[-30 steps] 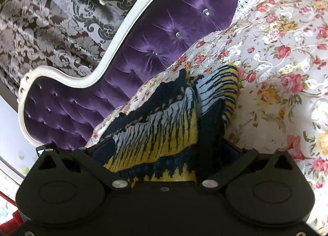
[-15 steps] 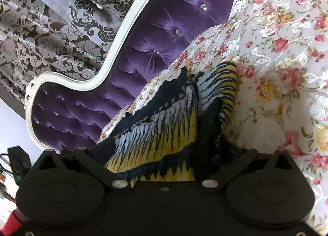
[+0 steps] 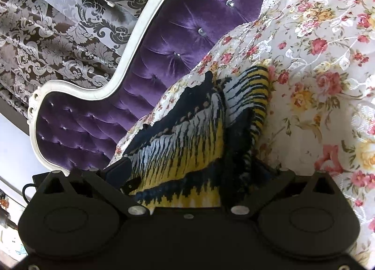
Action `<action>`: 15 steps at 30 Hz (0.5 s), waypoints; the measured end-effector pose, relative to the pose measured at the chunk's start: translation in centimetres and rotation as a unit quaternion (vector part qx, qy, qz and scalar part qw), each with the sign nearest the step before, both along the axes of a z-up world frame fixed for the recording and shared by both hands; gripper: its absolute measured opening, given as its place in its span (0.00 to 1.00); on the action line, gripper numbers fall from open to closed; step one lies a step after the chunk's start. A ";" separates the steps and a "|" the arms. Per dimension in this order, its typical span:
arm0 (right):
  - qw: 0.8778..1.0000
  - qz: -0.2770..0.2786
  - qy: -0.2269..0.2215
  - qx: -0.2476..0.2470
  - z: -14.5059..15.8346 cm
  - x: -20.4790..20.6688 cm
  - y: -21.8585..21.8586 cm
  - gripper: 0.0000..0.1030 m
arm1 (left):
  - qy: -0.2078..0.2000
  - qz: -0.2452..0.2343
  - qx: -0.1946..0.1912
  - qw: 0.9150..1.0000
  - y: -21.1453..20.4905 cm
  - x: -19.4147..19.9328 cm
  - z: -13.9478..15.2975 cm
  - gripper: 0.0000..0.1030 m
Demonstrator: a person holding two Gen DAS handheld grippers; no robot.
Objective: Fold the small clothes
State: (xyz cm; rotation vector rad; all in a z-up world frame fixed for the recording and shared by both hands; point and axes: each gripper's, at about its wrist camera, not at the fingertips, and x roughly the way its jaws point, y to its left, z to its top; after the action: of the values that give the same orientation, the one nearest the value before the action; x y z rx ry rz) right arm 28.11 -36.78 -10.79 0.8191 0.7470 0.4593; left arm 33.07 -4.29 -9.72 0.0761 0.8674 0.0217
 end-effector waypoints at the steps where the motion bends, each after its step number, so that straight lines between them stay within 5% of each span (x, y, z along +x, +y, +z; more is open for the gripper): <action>1: 1.000 0.000 0.000 -0.001 0.0 0.0 0.0 1.00 | 0.002 0.005 -0.007 1.000 0.4 0.1 -0.1 0.95; 5: 1.000 0.001 -0.002 -0.002 0.0 0.0 0.1 1.00 | 0.005 0.011 -0.029 1.000 1.3 0.1 -0.3 1.00; 15: 1.000 0.008 -0.018 -0.016 -0.1 0.1 0.5 1.00 | -0.016 -0.001 -0.014 1.000 0.9 -0.2 -0.9 1.00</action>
State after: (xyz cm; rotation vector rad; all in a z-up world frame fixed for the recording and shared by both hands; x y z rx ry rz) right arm 28.26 -36.28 -10.88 0.7738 0.7256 0.4746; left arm 32.89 -3.39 -10.58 0.0504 0.8363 0.0078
